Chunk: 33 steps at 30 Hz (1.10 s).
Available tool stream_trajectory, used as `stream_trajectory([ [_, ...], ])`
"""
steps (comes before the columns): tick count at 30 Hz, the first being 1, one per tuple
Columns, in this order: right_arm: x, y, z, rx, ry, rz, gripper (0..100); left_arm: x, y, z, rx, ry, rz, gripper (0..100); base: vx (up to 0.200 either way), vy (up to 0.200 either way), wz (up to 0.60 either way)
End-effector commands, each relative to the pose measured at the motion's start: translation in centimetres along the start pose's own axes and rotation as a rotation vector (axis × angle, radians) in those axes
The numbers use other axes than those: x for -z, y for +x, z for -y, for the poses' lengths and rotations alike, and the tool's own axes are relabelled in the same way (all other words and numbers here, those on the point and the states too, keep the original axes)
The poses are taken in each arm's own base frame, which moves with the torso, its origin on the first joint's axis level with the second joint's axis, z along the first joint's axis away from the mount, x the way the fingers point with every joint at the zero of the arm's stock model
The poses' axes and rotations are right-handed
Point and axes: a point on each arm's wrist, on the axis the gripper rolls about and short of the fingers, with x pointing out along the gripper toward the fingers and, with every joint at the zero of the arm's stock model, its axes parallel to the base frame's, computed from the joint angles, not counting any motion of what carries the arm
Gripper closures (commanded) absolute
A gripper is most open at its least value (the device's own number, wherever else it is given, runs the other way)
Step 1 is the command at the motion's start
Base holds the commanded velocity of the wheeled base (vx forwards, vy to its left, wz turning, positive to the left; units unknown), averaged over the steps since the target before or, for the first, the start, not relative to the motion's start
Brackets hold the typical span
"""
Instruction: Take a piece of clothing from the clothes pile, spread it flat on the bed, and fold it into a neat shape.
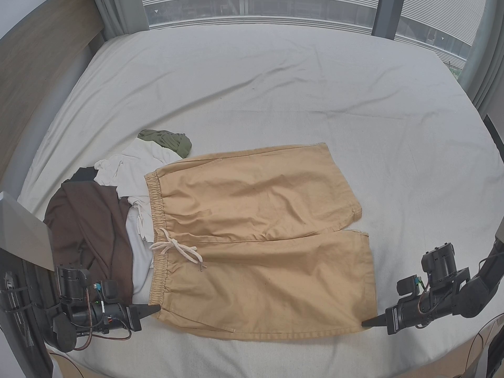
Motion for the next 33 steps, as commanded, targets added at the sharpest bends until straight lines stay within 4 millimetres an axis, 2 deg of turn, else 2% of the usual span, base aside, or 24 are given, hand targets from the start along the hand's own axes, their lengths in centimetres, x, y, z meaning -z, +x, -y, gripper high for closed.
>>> stream_trajectory([
  [1, -0.2, -0.8, -0.7, -0.011, -0.032, 0.032, 100, 0.4, -0.5, 0.0, -0.001, -0.015, -0.017, 100, 0.000, 0.000, 0.00],
  [8, -1.4, -1.9, -1.5, -0.021, -0.078, 0.119, 100, -0.8, -1.2, 0.8, 0.055, 0.025, 0.045, 100, 0.000, 0.000, 0.00],
  [14, -3.5, -4.1, -2.8, -0.043, -0.145, 0.267, 100, -2.0, -1.2, 1.5, 0.081, 0.109, 0.133, 100, 0.000, 0.000, 0.00],
  [18, -4.3, -5.3, -3.6, -0.054, -0.171, 0.331, 100, -3.2, -1.7, 2.3, 0.103, 0.131, 0.189, 100, 0.000, 0.000, 0.00],
  [26, -6.1, -5.8, -4.1, -0.070, -0.182, 0.408, 100, -6.5, -2.0, 3.5, 0.141, 0.092, 0.326, 100, 0.000, 0.000, 0.00],
  [33, -7.3, -6.0, -4.3, -0.097, -0.163, 0.516, 100, -7.4, -1.9, 3.7, 0.155, 0.071, 0.354, 100, 0.000, 0.000, 0.00],
])
